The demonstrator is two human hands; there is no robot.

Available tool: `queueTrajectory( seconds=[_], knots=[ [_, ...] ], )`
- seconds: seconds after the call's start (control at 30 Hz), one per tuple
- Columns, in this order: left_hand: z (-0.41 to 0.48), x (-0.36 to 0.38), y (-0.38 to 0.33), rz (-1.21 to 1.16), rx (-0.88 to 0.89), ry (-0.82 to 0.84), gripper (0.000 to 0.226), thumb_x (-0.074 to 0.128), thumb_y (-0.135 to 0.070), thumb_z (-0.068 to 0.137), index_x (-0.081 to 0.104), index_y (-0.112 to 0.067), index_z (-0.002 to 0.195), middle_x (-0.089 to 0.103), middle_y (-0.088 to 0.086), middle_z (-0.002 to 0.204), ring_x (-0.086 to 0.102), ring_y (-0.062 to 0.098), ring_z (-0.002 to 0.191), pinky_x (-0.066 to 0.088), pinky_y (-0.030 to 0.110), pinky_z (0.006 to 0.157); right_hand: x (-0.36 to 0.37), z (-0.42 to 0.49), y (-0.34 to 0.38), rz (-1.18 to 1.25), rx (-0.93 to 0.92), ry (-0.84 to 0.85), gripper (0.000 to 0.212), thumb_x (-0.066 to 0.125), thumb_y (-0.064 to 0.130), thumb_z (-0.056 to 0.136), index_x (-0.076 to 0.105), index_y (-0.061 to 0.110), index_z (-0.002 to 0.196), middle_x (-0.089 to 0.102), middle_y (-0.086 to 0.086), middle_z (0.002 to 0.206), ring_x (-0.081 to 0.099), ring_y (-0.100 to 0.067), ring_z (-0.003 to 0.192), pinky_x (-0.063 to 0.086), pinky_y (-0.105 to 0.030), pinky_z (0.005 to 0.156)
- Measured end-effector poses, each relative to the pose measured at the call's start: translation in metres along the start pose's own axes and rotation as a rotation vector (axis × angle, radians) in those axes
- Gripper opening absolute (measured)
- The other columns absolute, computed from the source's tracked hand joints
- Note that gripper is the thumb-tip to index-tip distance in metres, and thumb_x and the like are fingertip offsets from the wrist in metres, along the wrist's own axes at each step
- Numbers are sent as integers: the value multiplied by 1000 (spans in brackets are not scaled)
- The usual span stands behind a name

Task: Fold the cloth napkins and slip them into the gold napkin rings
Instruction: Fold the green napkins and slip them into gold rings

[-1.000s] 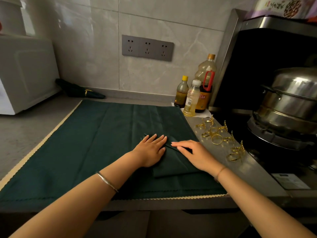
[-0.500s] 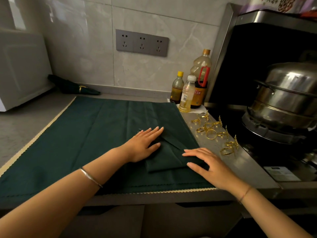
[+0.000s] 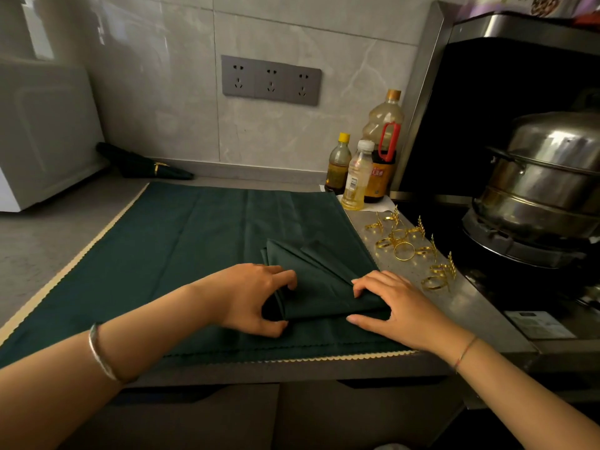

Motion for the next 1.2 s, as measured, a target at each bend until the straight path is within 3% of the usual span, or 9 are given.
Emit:
queueTrajectory(
  seconds=[0.23, 0.4, 0.5, 0.63, 0.73, 0.83, 1.03, 1.1, 1.2],
  knots=[
    [11, 6, 16, -121, -41, -144, 25, 54, -42, 92, 59, -24, 107, 60, -7, 105, 53, 9, 81, 45, 27, 76, 2, 4, 1, 102, 66, -57, 46, 42, 70, 75, 56, 29, 89, 58, 17, 107, 47, 0, 108, 37, -18, 91],
    [25, 16, 26, -386, -220, -264, 29, 57, -43, 91, 58, -18, 75, 60, -7, 75, 58, 9, 72, 50, 31, 72, 5, 17, -2, 235, 182, -145, 38, 52, 55, 81, 64, 20, 76, 61, 11, 91, 58, -4, 91, 50, -30, 84],
    [31, 18, 25, -504, -308, -294, 18, 62, -39, 89, 57, -22, 94, 61, -9, 88, 57, 7, 74, 49, 27, 73, 8, 25, -2, 222, 214, -163, 28, 61, 45, 84, 60, 19, 73, 55, 9, 83, 55, -5, 78, 48, -25, 70],
    [35, 22, 18, -345, -254, -317, 65, 54, -34, 94, 22, -27, 150, 36, -3, 145, 46, 16, 118, 37, 30, 102, 11, 28, 1, 186, 202, -180, 16, 64, 35, 86, 56, 24, 91, 51, 13, 89, 45, 5, 79, 35, -7, 65],
    [40, 23, 13, -137, -89, -280, 63, 40, -23, 99, 7, -37, 151, 5, -8, 160, 10, 18, 145, 6, 35, 118, 14, 29, 1, 150, 192, -148, 33, 58, 37, 90, 57, 29, 122, 48, 11, 96, 43, 4, 87, 34, -5, 69],
    [46, 30, 16, -84, -64, -120, 52, 24, -32, 103, 3, -37, 150, -4, -15, 158, -9, 12, 146, -13, 32, 116, 13, 30, 4, 97, 177, -135, 36, 53, 37, 93, 56, 29, 128, 42, 10, 92, 41, 1, 89, 33, -7, 68],
    [53, 37, 17, -199, -153, 17, 52, 15, -41, 103, 2, -30, 152, 1, -16, 158, -6, 7, 146, -11, 27, 115, 11, 29, 4, 27, 161, -126, 36, 48, 38, 95, 57, 26, 128, 38, 12, 90, 39, 1, 83, 34, -9, 69],
    [54, 38, 16, -229, -160, 29, 51, 16, -40, 103, 2, -30, 152, 2, -15, 158, -5, 7, 146, -9, 27, 115, 7, 28, 8, -62, 93, -114, 43, 39, 44, 96, 52, 25, 132, 45, 10, 103, 44, -4, 99, 37, -15, 89],
    [54, 39, 19, -266, -174, 42, 50, 17, -38, 104, 4, -29, 152, 3, -15, 158, -4, 6, 146, -8, 27, 116, 5, 31, 20, -180, -20, 7, 57, 32, 49, 97, 25, 24, 148, 36, 9, 144, 32, -7, 132, 17, -19, 110]
  ],
)
Point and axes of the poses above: each hand's wrist, its own z-axis towards the middle knuckle, its own x-axis out of the palm, y = z × x, the point moved 2 cm from there along z, towards the middle knuckle
